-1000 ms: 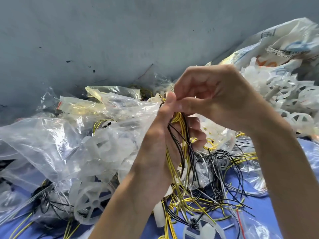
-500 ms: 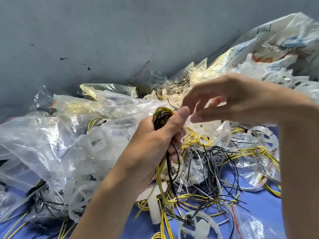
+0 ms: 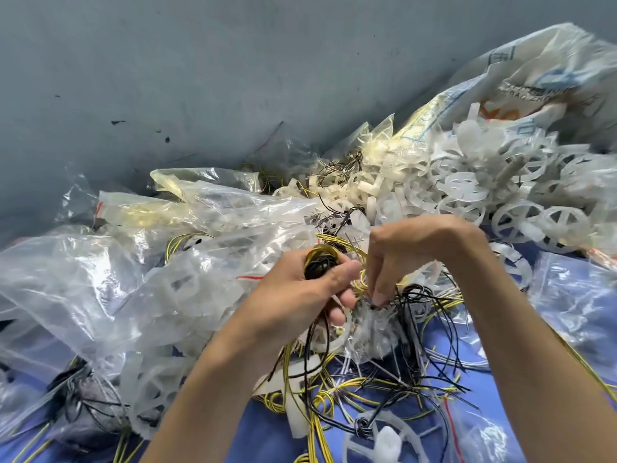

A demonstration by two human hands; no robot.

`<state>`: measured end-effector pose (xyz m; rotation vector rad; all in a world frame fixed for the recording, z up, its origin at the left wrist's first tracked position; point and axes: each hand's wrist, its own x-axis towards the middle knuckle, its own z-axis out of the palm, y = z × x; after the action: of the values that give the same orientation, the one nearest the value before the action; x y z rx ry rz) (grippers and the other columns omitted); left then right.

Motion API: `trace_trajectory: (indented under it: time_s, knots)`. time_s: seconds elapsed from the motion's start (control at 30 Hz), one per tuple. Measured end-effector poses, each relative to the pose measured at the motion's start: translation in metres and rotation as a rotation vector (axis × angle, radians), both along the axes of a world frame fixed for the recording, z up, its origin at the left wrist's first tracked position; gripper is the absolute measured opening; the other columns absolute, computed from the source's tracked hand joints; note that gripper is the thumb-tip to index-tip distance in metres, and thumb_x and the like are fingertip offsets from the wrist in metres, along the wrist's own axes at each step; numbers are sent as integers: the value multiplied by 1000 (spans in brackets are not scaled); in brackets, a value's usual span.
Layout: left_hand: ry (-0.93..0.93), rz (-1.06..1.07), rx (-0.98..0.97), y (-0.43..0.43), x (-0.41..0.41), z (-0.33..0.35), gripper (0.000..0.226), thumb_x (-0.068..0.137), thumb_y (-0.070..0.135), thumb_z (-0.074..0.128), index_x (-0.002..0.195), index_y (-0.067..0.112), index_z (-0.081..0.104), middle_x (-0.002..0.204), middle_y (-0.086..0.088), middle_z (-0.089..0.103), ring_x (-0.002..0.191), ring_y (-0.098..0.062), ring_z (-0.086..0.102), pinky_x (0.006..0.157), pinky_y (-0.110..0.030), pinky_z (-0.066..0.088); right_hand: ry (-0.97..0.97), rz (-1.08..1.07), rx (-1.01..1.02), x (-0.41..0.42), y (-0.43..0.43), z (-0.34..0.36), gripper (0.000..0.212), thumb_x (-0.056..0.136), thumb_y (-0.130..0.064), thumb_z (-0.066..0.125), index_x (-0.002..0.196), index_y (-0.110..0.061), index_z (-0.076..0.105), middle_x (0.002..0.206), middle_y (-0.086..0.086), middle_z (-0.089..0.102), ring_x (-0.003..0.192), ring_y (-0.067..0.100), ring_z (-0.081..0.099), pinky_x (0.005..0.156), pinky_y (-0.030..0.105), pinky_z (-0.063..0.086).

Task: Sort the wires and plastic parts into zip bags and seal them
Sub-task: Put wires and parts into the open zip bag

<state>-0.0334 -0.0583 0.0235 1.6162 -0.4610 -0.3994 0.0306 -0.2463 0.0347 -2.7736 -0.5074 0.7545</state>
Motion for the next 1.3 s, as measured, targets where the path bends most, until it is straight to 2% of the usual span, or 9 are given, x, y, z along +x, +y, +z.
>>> trace_trajectory:
  time_s: [0.13, 0.33, 0.5, 0.63, 0.77, 0.9, 1.0, 1.13, 1.3]
  knots:
    - [-31, 18, 19, 5, 3, 1, 17, 79, 31, 63, 84, 15, 61, 61, 2, 65, 44, -6, 53, 42, -14, 41, 133, -222, 21, 4, -19, -4, 11, 73, -16, 79, 67, -24, 74, 65, -7, 72, 59, 0, 67, 57, 13, 52]
    - [-119, 2, 295, -10, 1, -17, 9, 92, 25, 61, 84, 20, 62, 61, 7, 67, 53, -6, 56, 51, -21, 44, 25, -325, -39, 6, -26, -1, 15, 68, -30, 82, 67, -21, 71, 59, -8, 67, 53, 4, 57, 49, 15, 41]
    - [-117, 12, 313, -12, 2, -19, 10, 92, 25, 61, 86, 17, 62, 61, 7, 67, 49, -5, 56, 49, -18, 44, -32, -263, -244, 3, -5, -8, 44, 59, -49, 83, 81, -11, 75, 74, -4, 74, 71, 10, 69, 65, 22, 50]
    - [-145, 38, 325, -9, 3, -18, 10, 91, 27, 62, 86, 18, 62, 62, 7, 68, 50, -5, 58, 51, -19, 45, -116, -231, -313, 2, 5, -10, 36, 58, -39, 86, 80, -13, 74, 67, -6, 71, 66, 13, 69, 57, 25, 52]
    - [-173, 47, 324, -8, 3, -18, 10, 92, 28, 61, 85, 20, 62, 62, 8, 67, 48, -4, 57, 52, -21, 45, -170, -201, -178, -2, -7, 2, 6, 70, -19, 79, 73, -22, 73, 60, -10, 69, 57, 0, 65, 57, 21, 52]
    - [-156, 33, 290, -7, 3, -17, 10, 91, 27, 62, 83, 22, 62, 60, 10, 66, 48, -3, 56, 52, -20, 45, -420, -235, 32, -9, -33, 22, 11, 72, -17, 74, 75, -27, 74, 64, -9, 70, 50, -5, 56, 50, 19, 43]
    - [-110, 1, 224, -8, 2, -14, 11, 92, 26, 61, 82, 21, 62, 58, 11, 64, 48, -3, 54, 51, -17, 44, -615, -252, 145, -12, -46, 28, 16, 77, -10, 71, 83, -24, 75, 72, -5, 71, 64, 4, 62, 61, 26, 50]
    - [-101, 25, 160, -9, 2, -14, 10, 91, 27, 61, 83, 22, 63, 62, 10, 66, 50, -4, 56, 52, -19, 45, -731, -264, 375, -13, -48, 30, 20, 79, -3, 72, 87, -21, 75, 75, -8, 71, 65, -4, 62, 67, 13, 52]
    - [-138, 191, 94, -7, 4, -14, 8, 89, 29, 63, 83, 24, 64, 70, 7, 66, 50, 2, 55, 48, -12, 43, -932, -214, 575, -14, -37, 33, 27, 79, 9, 66, 89, -15, 73, 78, 7, 71, 73, 12, 67, 80, 31, 55]
